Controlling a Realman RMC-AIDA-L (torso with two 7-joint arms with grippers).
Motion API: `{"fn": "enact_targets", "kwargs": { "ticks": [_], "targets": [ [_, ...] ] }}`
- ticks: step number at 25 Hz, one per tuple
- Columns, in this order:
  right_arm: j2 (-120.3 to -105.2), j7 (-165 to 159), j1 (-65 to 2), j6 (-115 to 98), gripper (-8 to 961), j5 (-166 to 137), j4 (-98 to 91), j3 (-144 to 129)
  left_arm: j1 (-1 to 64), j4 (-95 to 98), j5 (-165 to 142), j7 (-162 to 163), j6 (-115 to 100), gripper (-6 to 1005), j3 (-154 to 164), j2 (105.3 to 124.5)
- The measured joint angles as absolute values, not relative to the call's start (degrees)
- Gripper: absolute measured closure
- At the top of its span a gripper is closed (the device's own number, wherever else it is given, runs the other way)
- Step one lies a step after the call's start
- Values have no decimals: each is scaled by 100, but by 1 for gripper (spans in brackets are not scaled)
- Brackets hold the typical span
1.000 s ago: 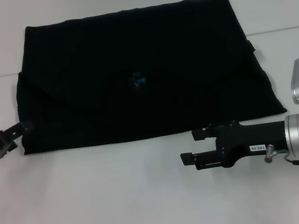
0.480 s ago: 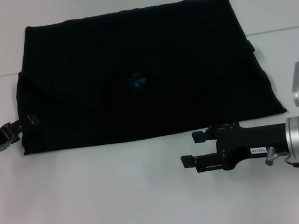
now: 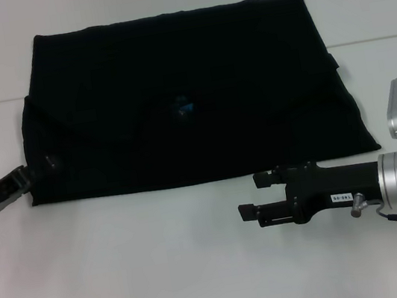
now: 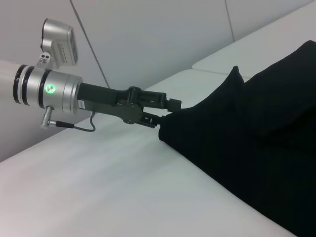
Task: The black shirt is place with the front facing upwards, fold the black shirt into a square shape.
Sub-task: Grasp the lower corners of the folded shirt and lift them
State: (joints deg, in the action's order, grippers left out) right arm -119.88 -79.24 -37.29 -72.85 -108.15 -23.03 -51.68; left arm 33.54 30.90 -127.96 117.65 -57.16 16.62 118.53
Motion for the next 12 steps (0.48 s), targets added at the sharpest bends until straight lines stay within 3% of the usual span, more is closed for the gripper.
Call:
{"fn": "enact_targets", "kwargs": {
  "ticks": [12],
  "targets": [
    [-11988,-7944,-3697,-7369,140,-10802,-2319,-5127,3420,3095,-12821,11823,-5694,207,1963,11875]
  ]
}}
